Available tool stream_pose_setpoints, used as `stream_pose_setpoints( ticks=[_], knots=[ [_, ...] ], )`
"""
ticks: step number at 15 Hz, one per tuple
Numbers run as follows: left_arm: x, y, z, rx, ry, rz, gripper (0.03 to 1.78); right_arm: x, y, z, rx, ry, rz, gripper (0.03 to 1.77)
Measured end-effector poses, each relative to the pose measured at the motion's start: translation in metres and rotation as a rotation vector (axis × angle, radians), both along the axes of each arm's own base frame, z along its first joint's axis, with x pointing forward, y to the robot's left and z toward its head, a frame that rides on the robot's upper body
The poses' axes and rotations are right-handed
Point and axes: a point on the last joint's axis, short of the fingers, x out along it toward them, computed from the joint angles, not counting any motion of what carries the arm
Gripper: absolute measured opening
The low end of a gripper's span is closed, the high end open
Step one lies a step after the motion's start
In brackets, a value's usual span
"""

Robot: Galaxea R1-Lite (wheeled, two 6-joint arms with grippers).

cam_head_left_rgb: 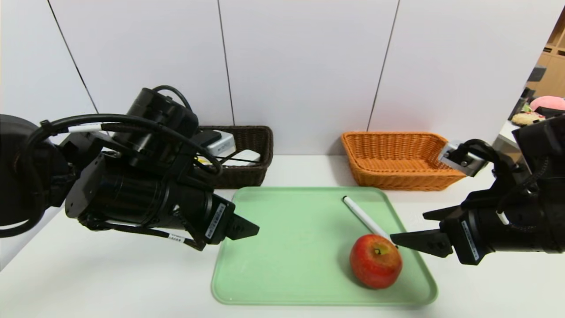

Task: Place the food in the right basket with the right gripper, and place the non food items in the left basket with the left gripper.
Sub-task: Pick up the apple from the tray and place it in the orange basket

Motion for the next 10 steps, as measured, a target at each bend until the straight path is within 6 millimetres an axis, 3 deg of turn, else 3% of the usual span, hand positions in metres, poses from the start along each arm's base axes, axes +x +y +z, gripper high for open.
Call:
stream_pose_setpoints(
  ticks=[5,10],
  knots=[
    [-0.01,-0.009,-0.007,0.021,0.021,-0.009,1.69,0.017,0.012,-0.014,-0.032,0.064,0.023,1.7],
    [-0.001,-0.022,-0.02,0.074,0.026,0.049,1.69,0.025,0.031,-0.024,-0.054,0.106,0.079,1.7]
  ],
)
